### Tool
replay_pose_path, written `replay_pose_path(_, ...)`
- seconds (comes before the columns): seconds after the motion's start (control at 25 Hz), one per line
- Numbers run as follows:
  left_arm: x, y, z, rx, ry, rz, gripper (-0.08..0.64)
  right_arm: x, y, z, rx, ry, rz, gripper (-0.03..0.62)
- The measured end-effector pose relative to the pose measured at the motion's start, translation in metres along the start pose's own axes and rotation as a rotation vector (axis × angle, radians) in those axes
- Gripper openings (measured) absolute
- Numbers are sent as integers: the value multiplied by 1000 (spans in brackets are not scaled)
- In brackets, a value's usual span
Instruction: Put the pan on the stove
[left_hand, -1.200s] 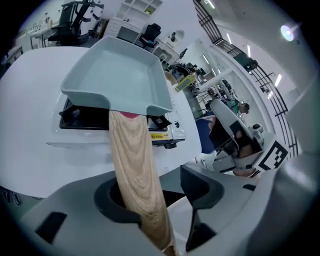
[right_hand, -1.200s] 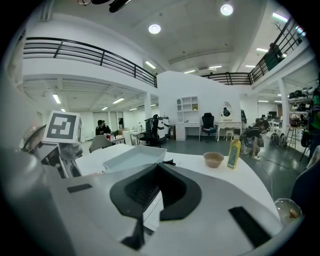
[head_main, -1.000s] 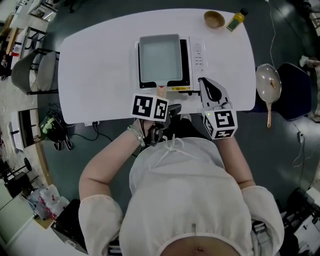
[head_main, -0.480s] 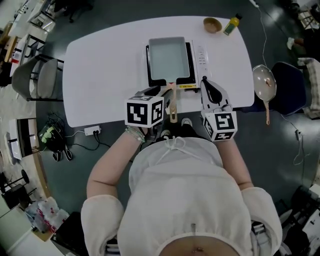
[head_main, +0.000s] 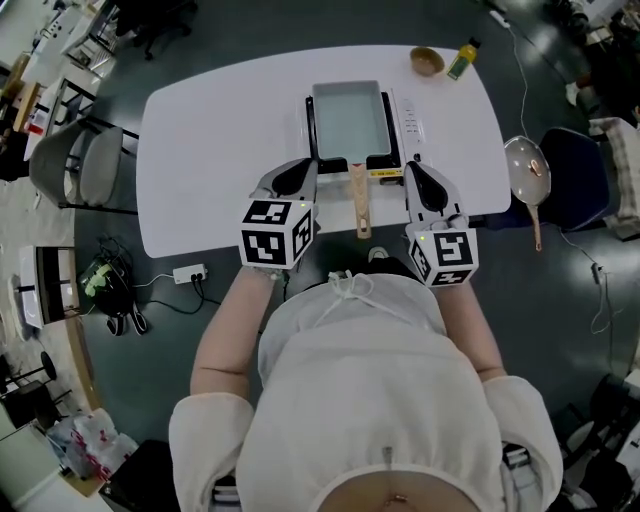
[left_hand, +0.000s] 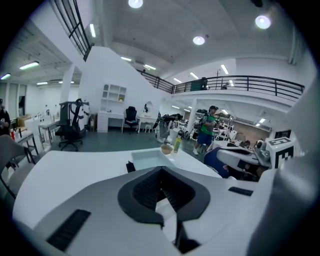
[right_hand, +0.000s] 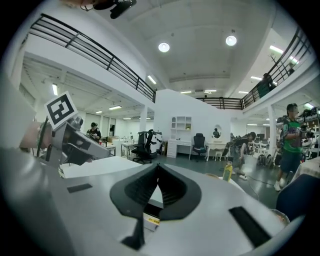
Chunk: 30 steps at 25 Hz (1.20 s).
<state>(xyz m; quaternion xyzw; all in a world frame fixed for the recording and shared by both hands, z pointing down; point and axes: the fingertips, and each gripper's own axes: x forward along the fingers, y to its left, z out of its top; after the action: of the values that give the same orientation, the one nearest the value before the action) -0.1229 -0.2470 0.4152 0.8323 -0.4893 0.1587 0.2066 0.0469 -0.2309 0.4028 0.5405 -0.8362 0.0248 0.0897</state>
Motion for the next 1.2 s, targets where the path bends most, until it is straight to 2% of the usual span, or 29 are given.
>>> replay_pose_path(0.16, -22, 0, 22, 137, -154, 12, 21, -1, 9, 11, -54, -24, 0, 6)
replay_pose_path(0.28, -40, -6, 39, 195, -273, -14, 21, -2, 13, 16, -98, -39, -1, 6)
replay_pose_path(0.48, -65, -11, 53, 361, -419, -23, 21, -3, 24, 29, -120, -59, 31, 6)
replay_pose_path(0.6, -73, -7, 52, 362, -449, -13, 23, -4, 33, 36, -122, -76, 59, 5)
replay_pose_path(0.84, -80, 6, 46, 335, -442, 12, 23, -2, 42, 41, -129, -90, 64, 3)
replay_pose_path(1.2, -81, 11, 44, 294, -443, 4, 21, 0, 50, 39, -148, -77, 70, 2)
